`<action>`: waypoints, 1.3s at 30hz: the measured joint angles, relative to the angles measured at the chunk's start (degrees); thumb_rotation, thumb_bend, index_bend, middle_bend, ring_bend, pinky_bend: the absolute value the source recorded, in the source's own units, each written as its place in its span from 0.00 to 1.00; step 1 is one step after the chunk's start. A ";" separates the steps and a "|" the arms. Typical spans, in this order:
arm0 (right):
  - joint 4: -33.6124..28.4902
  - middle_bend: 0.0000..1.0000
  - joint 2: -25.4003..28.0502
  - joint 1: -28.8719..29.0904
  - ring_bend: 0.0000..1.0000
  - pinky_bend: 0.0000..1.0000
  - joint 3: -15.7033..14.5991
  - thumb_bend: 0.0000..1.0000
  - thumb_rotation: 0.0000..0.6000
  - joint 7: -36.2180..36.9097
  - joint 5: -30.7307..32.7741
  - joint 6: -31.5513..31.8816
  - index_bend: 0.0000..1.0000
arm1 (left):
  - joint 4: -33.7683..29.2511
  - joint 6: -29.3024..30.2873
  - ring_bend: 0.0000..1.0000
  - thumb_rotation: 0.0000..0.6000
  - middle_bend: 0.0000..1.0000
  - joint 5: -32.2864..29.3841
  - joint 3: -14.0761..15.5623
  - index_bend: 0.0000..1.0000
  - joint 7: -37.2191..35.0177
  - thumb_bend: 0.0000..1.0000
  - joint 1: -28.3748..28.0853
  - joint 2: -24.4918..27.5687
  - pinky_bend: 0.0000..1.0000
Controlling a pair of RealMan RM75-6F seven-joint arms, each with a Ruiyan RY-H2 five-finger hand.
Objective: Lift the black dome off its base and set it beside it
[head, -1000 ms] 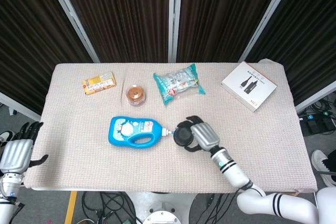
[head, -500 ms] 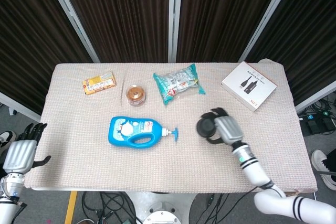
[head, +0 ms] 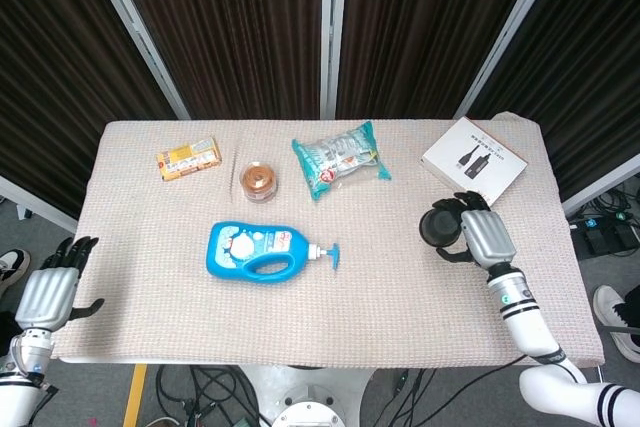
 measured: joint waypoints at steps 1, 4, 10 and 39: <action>0.17 0.45 -0.58 0.27 0.12 0.07 -0.23 0.23 1.00 0.40 -0.39 -0.49 0.33 | -0.08 0.06 0.00 1.00 0.05 0.06 0.05 0.06 0.16 0.18 0.01 0.01 0.22; 0.38 0.45 -4.99 2.39 0.12 0.07 -0.89 0.23 1.00 -1.16 -1.96 -2.63 0.33 | -0.34 0.17 0.00 1.00 0.05 -0.21 0.15 0.06 0.60 0.18 0.15 0.20 0.22; -0.43 0.45 -13.34 5.33 0.12 0.08 -1.02 0.23 1.00 -7.78 -4.02 -2.87 0.33 | -0.48 -0.30 0.00 1.00 0.05 -0.81 0.05 0.06 0.91 0.18 -0.03 1.00 0.22; 7.03 0.44 -5.24 -0.92 0.11 0.06 -3.13 0.22 1.00 0.29 -2.49 1.13 0.33 | 0.67 0.05 0.00 1.00 0.05 0.16 0.10 0.06 -0.75 0.18 -0.25 -0.24 0.22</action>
